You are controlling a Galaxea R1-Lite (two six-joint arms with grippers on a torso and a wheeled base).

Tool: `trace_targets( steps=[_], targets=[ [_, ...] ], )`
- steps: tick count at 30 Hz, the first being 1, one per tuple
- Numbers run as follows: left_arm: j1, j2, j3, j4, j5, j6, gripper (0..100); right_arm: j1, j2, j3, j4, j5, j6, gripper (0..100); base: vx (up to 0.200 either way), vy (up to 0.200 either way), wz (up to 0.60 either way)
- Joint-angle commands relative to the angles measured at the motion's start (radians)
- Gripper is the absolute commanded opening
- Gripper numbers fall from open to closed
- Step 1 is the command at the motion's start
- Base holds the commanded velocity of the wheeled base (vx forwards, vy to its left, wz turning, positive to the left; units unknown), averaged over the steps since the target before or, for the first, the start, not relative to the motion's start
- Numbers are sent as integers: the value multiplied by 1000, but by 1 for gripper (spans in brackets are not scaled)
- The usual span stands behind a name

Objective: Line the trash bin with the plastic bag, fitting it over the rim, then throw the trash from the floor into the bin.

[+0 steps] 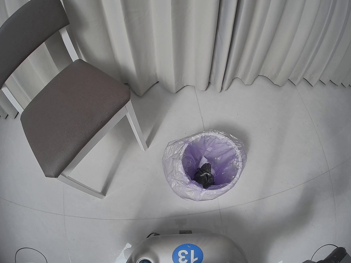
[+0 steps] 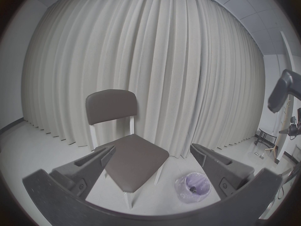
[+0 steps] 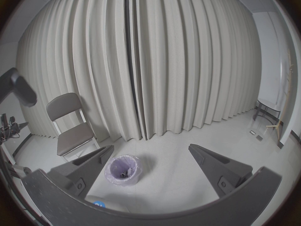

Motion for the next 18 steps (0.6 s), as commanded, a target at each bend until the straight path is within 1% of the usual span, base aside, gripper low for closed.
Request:
trace_targets(
  steps=[1, 3, 6, 8, 10, 11, 14, 16, 17, 18],
  targets=[
    [76, -298, -97, 260, -7, -25, 100, -97, -356, 0, 231, -16, 21, 100, 0, 0, 0],
    [105, -298, -66, 318, -15, -66, 100, -98, -356, -10, 290, -28, 60, 100, 0, 0, 0],
    [105, -298, -36, 353, -10, -108, 100, -98, -356, 0, 296, -28, 95, 100, 0, 0, 0],
    [105, -298, -31, 358, -4, -129, 100, -97, -356, 6, 297, -30, 101, 100, 0, 0, 0],
    [105, -298, -14, 357, -4, -123, 100, -97, -356, 16, 291, -30, 103, 100, 0, 0, 0],
    [105, -298, 20, 346, -6, -120, 100, -97, -356, 26, 279, -27, 103, 100, 0, 0, 0],
    [105, -298, 107, 314, -18, -60, 100, -97, -356, 95, 188, -18, 103, 100, 0, 0, 0],
    [104, -298, 236, 232, -50, -34, 100, -98, -356, 222, 70, -16, 89, 100, 0, 0, 0],
    [104, -298, 319, 166, -67, -32, 100, -97, -356, 300, -13, -14, 83, 100, 0, 0, 0],
    [104, -298, 319, 166, -67, -32, 100, -97, -356, 300, -13, -14, 83, 100, 0, 0, 0]
  ],
)
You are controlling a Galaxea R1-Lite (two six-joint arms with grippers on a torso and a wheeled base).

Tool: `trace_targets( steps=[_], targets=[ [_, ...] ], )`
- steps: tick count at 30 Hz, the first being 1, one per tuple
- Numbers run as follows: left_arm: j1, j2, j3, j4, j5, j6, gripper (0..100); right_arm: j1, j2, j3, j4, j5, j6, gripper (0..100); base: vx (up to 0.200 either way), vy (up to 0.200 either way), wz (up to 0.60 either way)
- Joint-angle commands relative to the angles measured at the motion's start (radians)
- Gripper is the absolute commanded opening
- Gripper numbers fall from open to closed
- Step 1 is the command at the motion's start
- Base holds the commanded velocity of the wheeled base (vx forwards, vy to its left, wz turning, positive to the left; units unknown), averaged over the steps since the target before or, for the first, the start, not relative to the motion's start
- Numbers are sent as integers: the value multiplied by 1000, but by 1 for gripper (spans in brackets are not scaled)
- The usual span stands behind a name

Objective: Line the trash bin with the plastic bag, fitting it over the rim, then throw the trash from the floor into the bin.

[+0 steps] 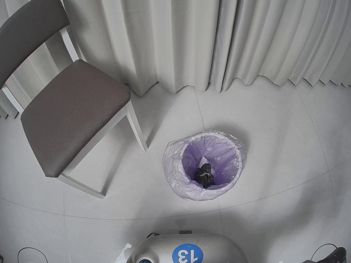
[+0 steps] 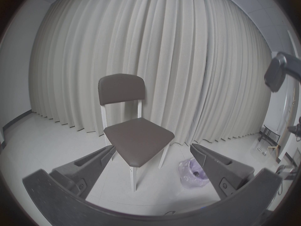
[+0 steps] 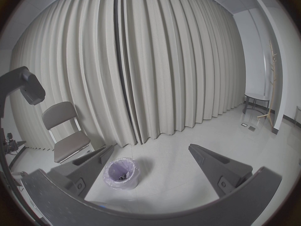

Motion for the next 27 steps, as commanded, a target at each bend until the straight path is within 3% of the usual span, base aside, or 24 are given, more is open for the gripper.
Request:
trace_targets(
  steps=[1, 3, 7, 11, 18, 22, 24, 27],
  targets=[
    [0, -20, 413, -310, -57, 48, 100, 0, -20, 398, -381, 18, -52, 100, 0, 0, 0],
    [-1, -20, 493, -394, -68, 39, 100, 0, -20, 568, -556, 58, -98, 100, 0, 0, 0],
    [-1, -20, 472, -297, -120, 30, 100, 0, -20, 838, -782, 148, -132, 100, 0, 0, 0],
    [-1, -20, 488, -290, -169, 142, 100, 0, -20, 855, -734, 163, -130, 100, 0, 0, 0],
    [0, -20, 491, -296, -199, 142, 100, 0, -20, 855, -713, 208, -186, 100, 0, 0, 0],
    [0, -20, 491, -297, -188, 133, 100, 0, -20, 855, -706, 231, -299, 100, 0, 0, 0],
    [0, -20, 491, -297, -188, 133, 100, 0, -20, 855, -706, 231, -301, 100, 0, 0, 0],
    [0, -20, 491, -297, -185, 131, 100, -2, -20, 855, -688, 199, -238, 100, 0, 0, 0]
  ],
)
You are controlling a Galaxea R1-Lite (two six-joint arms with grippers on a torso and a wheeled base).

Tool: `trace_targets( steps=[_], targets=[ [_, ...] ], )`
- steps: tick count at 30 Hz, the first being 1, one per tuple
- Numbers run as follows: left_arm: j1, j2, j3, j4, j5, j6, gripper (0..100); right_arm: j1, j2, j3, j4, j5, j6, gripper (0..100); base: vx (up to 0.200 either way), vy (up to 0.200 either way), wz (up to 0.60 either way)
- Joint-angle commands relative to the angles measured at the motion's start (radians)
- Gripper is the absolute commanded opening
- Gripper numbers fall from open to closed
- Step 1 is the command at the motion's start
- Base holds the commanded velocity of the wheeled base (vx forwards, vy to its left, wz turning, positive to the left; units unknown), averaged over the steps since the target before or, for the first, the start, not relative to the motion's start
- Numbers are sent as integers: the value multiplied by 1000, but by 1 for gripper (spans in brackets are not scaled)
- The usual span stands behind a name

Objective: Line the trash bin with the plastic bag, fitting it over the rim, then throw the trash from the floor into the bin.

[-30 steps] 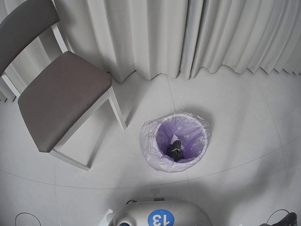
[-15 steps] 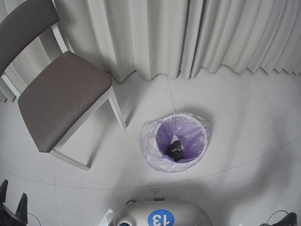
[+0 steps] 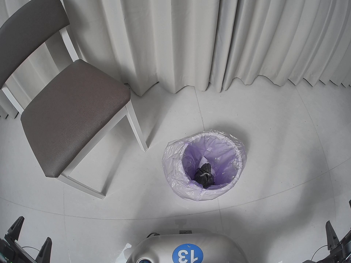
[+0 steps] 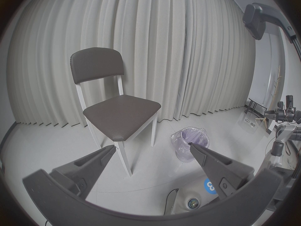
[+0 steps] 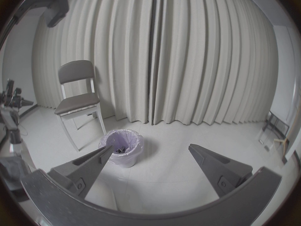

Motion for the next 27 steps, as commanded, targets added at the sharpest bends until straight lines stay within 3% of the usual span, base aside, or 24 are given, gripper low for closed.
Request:
trace_targets(
  steps=[1, 4, 13, 27],
  targets=[
    [-2, -12, 18, 0, 4, 2, 100, -1, -12, 21, 38, -47, 74, 100, 0, 0, 0],
    [-2, -12, 18, 0, 4, 2, 100, -1, -12, 21, 42, -88, 142, 100, 0, 0, 0],
    [0, -12, 18, 0, 4, 2, 100, -1, -12, 21, 41, -134, 158, 100, 0, 0, 0],
    [0, -12, 18, 0, 4, 2, 100, -1, -12, 21, 42, -131, 142, 100, 0, 0, 0]
  ],
)
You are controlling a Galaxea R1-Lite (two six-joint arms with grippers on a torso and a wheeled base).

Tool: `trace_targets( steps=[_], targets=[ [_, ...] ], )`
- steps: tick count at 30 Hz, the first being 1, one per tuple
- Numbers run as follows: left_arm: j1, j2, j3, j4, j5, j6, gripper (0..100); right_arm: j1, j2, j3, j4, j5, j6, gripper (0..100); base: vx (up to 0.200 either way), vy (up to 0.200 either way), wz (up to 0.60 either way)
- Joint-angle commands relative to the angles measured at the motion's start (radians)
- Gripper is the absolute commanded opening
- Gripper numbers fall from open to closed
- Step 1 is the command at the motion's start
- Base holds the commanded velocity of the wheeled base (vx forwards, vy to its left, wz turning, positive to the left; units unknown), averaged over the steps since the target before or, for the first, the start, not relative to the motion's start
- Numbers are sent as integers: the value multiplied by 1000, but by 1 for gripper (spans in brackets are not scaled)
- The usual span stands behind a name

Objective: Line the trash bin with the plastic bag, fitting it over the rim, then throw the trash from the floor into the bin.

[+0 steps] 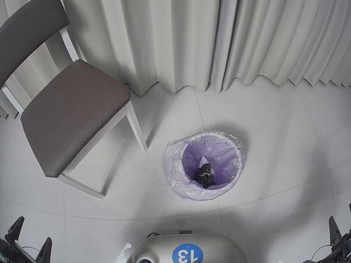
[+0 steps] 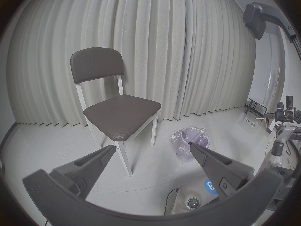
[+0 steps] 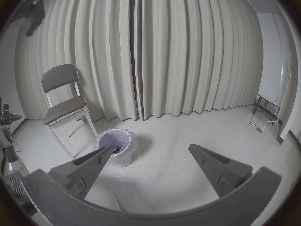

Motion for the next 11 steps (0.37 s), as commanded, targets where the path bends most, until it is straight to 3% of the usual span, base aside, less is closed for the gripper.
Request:
trace_targets(
  steps=[1, 11],
  targets=[
    [1, -13, 16, 0, 1, 0, 100, 0, -13, 18, 0, 0, 0, 100, 0, 0, 0],
    [-1, -13, 16, 0, 1, 0, 100, 0, -13, 18, -1, 6, 12, 100, 0, 0, 0]
  ],
)
